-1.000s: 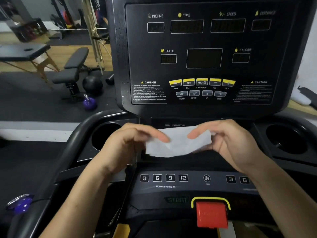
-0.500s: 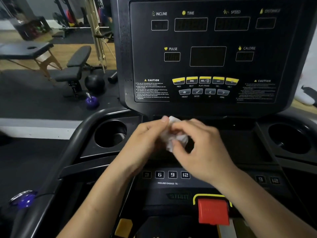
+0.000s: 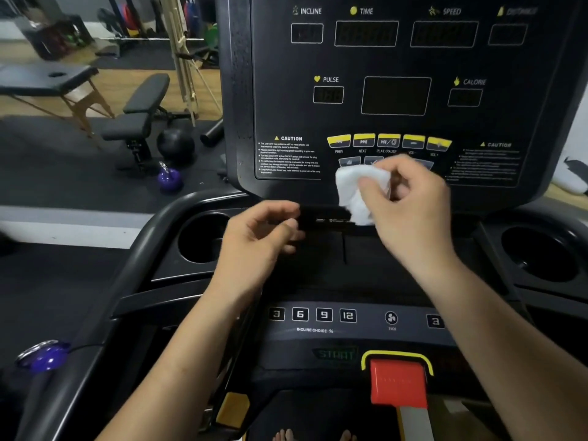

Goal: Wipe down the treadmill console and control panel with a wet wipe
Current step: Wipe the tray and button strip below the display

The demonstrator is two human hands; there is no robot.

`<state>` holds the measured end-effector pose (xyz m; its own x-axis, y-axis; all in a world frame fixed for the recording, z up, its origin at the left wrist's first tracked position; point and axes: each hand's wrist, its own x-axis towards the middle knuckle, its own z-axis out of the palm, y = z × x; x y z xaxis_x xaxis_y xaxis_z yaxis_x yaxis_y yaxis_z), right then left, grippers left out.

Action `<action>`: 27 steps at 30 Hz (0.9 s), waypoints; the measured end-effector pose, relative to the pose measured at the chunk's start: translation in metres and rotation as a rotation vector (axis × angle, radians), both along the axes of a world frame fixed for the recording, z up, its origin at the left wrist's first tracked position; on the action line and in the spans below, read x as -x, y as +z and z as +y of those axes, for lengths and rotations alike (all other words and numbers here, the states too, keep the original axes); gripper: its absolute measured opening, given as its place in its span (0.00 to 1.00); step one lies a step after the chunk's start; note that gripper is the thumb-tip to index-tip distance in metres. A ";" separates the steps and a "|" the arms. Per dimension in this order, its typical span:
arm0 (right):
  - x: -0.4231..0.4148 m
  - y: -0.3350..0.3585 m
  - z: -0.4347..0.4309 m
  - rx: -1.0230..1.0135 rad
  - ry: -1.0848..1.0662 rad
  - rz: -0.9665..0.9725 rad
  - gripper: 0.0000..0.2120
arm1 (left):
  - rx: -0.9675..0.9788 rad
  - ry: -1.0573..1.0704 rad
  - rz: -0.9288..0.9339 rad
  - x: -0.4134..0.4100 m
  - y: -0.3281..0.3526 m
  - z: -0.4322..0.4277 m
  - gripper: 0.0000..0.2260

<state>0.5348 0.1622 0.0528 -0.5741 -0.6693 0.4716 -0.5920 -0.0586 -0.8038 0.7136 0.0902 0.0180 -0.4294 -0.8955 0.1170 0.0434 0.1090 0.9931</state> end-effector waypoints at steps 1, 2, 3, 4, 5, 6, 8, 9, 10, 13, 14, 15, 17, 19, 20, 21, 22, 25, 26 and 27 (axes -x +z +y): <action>0.000 -0.002 -0.004 -0.011 0.040 0.182 0.05 | 0.062 0.059 -0.068 -0.003 -0.008 -0.006 0.12; -0.002 -0.009 -0.009 -0.100 0.166 0.335 0.06 | 0.111 0.094 -0.135 -0.005 -0.016 -0.011 0.13; -0.007 -0.019 -0.013 -0.273 0.352 0.444 0.07 | 0.136 0.106 -0.185 -0.007 -0.024 -0.012 0.14; -0.015 -0.028 -0.015 -0.486 0.531 0.496 0.08 | 0.159 0.111 -0.236 -0.009 -0.030 -0.013 0.14; -0.021 -0.036 -0.015 -0.648 0.645 0.517 0.09 | 0.200 0.119 -0.294 -0.011 -0.035 -0.012 0.14; -0.022 -0.041 -0.015 -0.712 0.691 0.501 0.10 | 0.267 0.127 -0.356 -0.013 -0.036 -0.010 0.13; -0.021 -0.042 -0.015 -0.696 0.675 0.455 0.09 | 0.415 0.145 -0.450 -0.016 -0.041 -0.007 0.12; -0.021 -0.042 -0.014 -0.689 0.662 0.467 0.08 | 0.471 0.148 -0.491 -0.017 -0.043 -0.004 0.12; -0.022 -0.043 -0.014 -0.677 0.653 0.491 0.08 | 0.522 0.154 -0.536 -0.017 -0.045 0.000 0.12; -0.025 -0.047 -0.027 -0.667 0.594 0.573 0.08 | 0.597 0.108 -0.633 -0.013 -0.050 0.014 0.16; -0.026 -0.049 -0.032 -0.678 0.556 0.601 0.09 | 0.589 0.079 -0.645 -0.011 -0.050 0.016 0.19; -0.028 -0.048 -0.034 -0.686 0.528 0.634 0.10 | 0.584 0.055 -0.659 -0.010 -0.049 0.016 0.22; -0.029 -0.045 -0.029 -0.715 0.536 0.718 0.13 | 0.645 0.026 -0.756 -0.011 -0.048 0.017 0.25; -0.029 -0.043 -0.007 -0.741 0.601 0.788 0.17 | 0.750 -0.001 -0.936 -0.015 -0.046 0.025 0.27; -0.029 -0.042 0.006 -0.756 0.631 0.781 0.20 | 0.786 -0.026 -1.010 -0.017 -0.044 0.032 0.28; -0.028 -0.041 0.018 -0.799 0.645 0.737 0.23 | 0.804 -0.063 -1.053 -0.018 -0.043 0.039 0.28; -0.027 -0.040 0.025 -0.855 0.644 0.685 0.25 | 0.804 -0.102 -1.072 -0.017 -0.042 0.044 0.28; -0.026 -0.043 0.019 -0.965 0.601 0.649 0.30 | 0.766 -0.158 -1.121 -0.013 -0.036 0.043 0.29; -0.029 -0.042 0.017 -0.975 0.581 0.672 0.33 | 0.754 -0.167 -1.141 -0.012 -0.032 0.041 0.29; -0.032 -0.040 0.017 -0.980 0.573 0.695 0.35 | 0.753 -0.178 -1.163 -0.012 -0.029 0.041 0.29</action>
